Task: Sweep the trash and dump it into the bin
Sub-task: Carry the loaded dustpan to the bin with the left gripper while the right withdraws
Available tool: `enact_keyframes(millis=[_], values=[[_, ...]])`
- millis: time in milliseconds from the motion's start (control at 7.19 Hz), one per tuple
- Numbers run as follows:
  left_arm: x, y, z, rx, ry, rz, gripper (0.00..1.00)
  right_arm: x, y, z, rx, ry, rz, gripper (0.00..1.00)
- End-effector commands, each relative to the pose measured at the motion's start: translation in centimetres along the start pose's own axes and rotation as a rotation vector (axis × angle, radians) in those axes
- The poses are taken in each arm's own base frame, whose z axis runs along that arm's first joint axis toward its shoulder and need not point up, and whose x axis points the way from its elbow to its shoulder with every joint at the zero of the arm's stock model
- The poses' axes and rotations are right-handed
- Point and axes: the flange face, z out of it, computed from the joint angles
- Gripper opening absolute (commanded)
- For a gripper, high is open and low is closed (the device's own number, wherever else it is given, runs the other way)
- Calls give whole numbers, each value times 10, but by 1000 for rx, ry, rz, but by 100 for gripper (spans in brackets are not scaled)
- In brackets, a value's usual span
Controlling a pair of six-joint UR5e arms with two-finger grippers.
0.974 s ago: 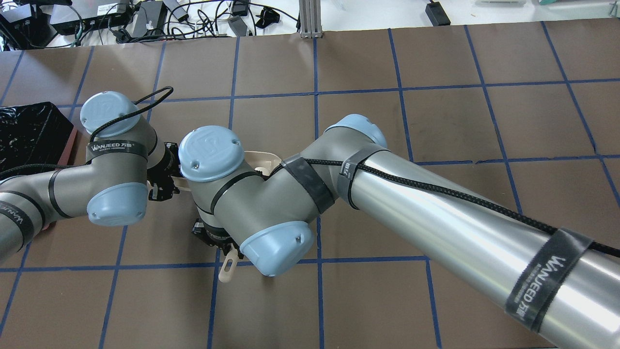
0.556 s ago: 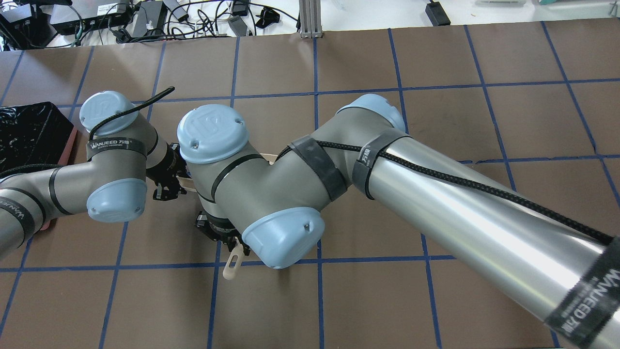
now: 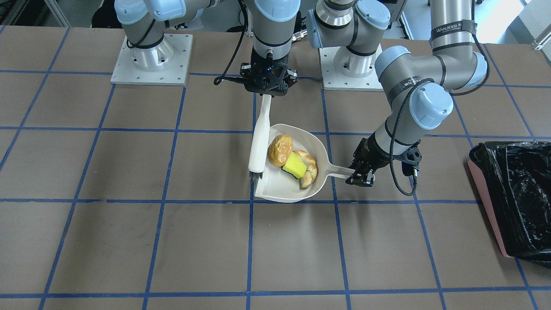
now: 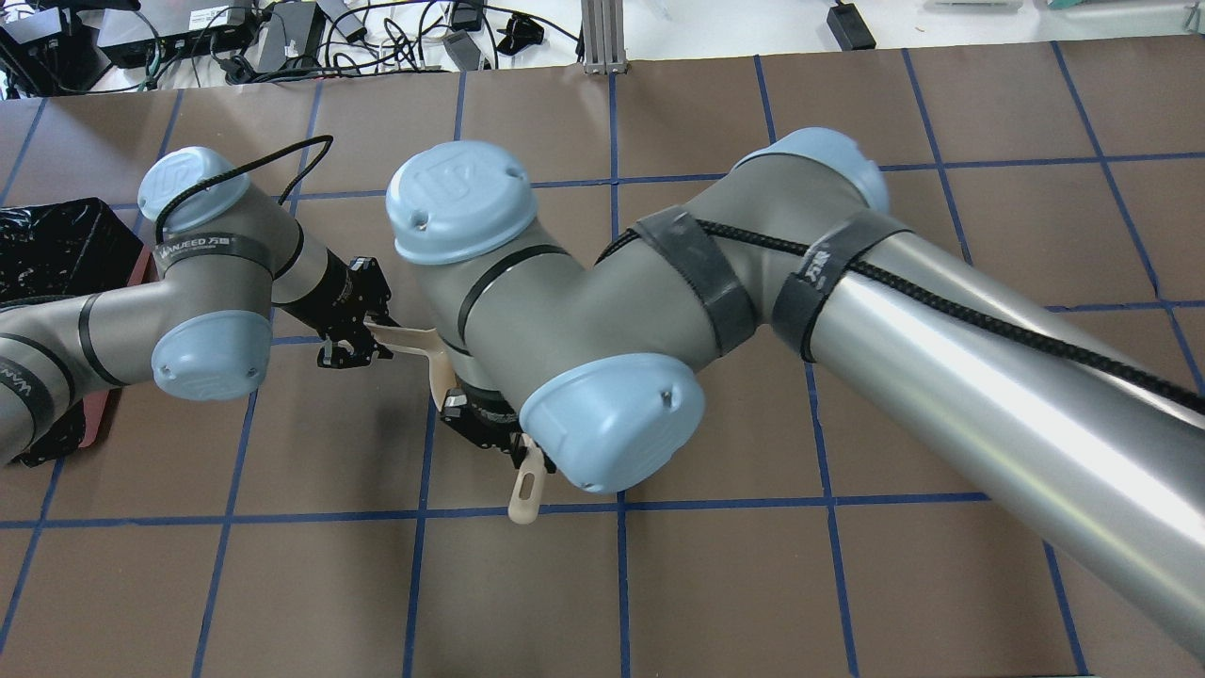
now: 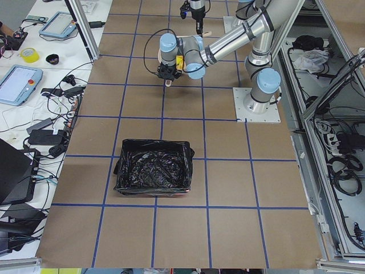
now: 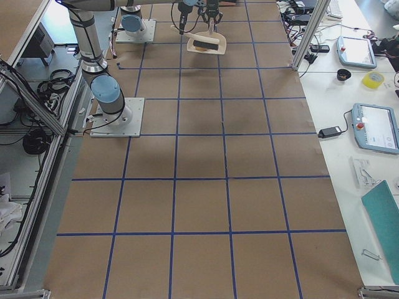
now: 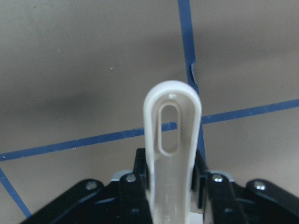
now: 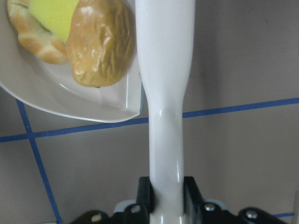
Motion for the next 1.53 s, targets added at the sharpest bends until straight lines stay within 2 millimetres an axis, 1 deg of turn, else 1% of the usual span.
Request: enact_keyframes(millis=[0, 139, 278, 417, 556, 695, 835, 974, 1113, 1252, 1391], values=[[1, -1, -2, -12, -6, 12, 0, 28, -24, -8, -7, -1, -20, 1], [4, -9, -11, -23, -36, 12, 0, 36, -24, -11, -4, 23, -51, 1], [14, -29, -30, -31, -48, -14, 0, 49, -28, -16, 19, 79, -88, 1], [25, -41, -46, -37, -61, 17, 0, 64, -41, -21, 18, 65, -62, 1], [45, -61, -65, -22, -32, 18, 0, 85, -61, -24, 12, 54, -67, 1], [60, -88, -91, -10, 0, -11, 0, 115, -86, -27, 8, 40, -55, 1], [73, -110, -115, -10, 16, -44, 0, 149, -114, -26, 10, 36, -68, 1], [83, -136, -132, -8, 22, -83, 0, 197, -145, -28, 6, 19, -85, 1], [87, -163, -152, -5, 32, -122, 0, 243, -171, -19, -9, 29, -51, 1], [94, -179, -168, -1, 41, -148, 0, 276, -193, -6, -18, 42, -46, 1], [99, -196, -182, 11, 58, -170, 0, 310, -213, 7, -37, 23, -4, 2]])
